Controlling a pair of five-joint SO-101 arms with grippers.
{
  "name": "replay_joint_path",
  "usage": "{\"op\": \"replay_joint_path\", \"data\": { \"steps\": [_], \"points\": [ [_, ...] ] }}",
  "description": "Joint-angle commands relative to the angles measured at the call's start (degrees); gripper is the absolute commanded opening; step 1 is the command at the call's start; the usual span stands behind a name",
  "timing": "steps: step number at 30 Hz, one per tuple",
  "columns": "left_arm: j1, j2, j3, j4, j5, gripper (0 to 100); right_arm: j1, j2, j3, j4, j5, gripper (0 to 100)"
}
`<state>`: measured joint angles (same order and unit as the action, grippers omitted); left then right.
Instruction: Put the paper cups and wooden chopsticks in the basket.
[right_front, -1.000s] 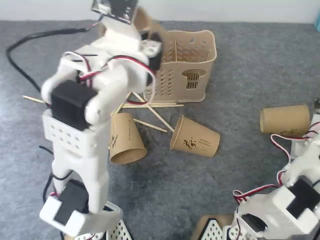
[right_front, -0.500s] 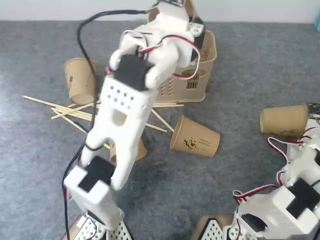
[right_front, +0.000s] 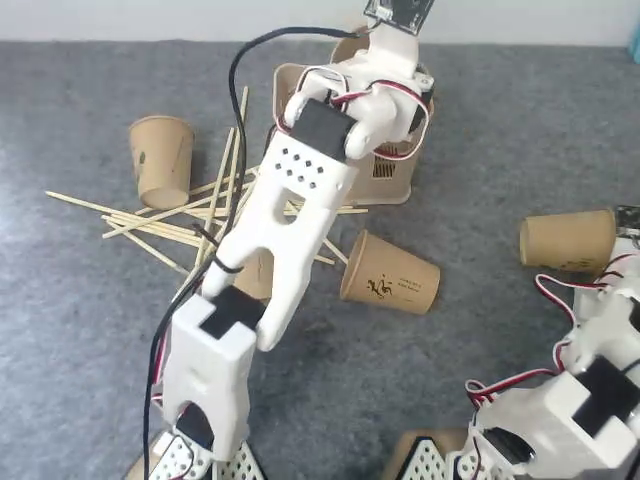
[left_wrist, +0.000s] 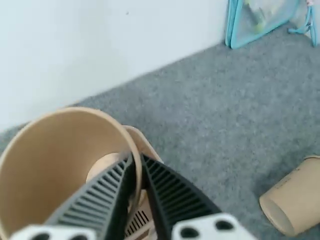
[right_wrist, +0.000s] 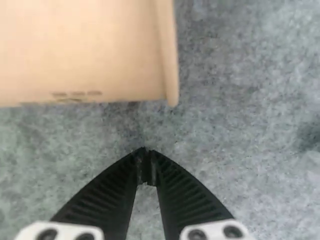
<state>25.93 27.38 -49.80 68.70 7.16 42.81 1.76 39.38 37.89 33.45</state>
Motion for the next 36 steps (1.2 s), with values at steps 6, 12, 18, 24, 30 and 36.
{"op": "replay_joint_path", "data": {
  "steps": [6, 12, 18, 24, 30, 36],
  "points": [
    [0.88, 0.62, -11.65, 7.82, -0.62, 23, -0.57, -1.01, -0.18, -2.24, -0.09, 0.8],
    [-0.44, 0.09, -22.81, 16.62, 1.14, 29, -0.66, -1.01, -0.18, -1.89, -0.18, 0.8],
    [-4.40, 0.09, -39.08, 30.86, 1.14, 27, -0.31, -1.98, -2.55, 3.12, -0.53, 0.8],
    [-13.89, -3.69, -38.99, 32.18, 1.67, 21, 1.80, -8.48, -8.00, 13.32, -0.62, 0.8],
    [-16.97, -17.05, -18.68, 32.09, 1.41, 21, 2.77, -19.30, -10.29, 19.82, -0.70, 0.8],
    [-17.23, -33.76, 4.00, 31.91, 1.58, 21, 2.51, -22.90, -18.46, 27.74, -0.70, 0.9]
  ]
}}
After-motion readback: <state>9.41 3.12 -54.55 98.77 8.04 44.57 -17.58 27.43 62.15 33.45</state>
